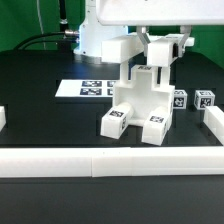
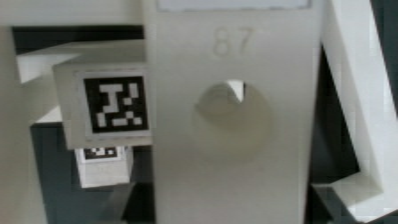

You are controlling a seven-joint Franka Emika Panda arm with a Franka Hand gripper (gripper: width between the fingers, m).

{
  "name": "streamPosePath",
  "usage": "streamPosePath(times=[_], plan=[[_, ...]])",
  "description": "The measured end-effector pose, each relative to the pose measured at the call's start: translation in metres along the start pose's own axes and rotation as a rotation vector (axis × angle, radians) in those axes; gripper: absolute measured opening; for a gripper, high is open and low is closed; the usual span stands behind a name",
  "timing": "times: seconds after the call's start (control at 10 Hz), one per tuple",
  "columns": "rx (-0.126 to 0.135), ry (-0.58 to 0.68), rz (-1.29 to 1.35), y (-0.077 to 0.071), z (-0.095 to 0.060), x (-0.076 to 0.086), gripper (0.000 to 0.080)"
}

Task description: Assemble chair

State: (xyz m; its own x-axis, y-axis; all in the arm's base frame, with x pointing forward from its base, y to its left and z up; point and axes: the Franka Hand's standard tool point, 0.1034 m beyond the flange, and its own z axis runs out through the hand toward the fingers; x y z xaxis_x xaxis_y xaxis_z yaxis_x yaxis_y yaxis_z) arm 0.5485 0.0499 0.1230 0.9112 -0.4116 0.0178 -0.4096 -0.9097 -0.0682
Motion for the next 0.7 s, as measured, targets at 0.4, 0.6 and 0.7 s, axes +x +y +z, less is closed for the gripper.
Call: streamPosePath(times=[0.4,0.6,0.7], plan=[[0.005,0.018,-0.006,-0.0013,0.0009,-0.0034,0.0284],[0.005,0.019,-0.006,0.0001,0.0007,-0.0026,0.0284],[0.005,0.019,-0.005,-0.0001,0.0008,-0.0027,0.0284]])
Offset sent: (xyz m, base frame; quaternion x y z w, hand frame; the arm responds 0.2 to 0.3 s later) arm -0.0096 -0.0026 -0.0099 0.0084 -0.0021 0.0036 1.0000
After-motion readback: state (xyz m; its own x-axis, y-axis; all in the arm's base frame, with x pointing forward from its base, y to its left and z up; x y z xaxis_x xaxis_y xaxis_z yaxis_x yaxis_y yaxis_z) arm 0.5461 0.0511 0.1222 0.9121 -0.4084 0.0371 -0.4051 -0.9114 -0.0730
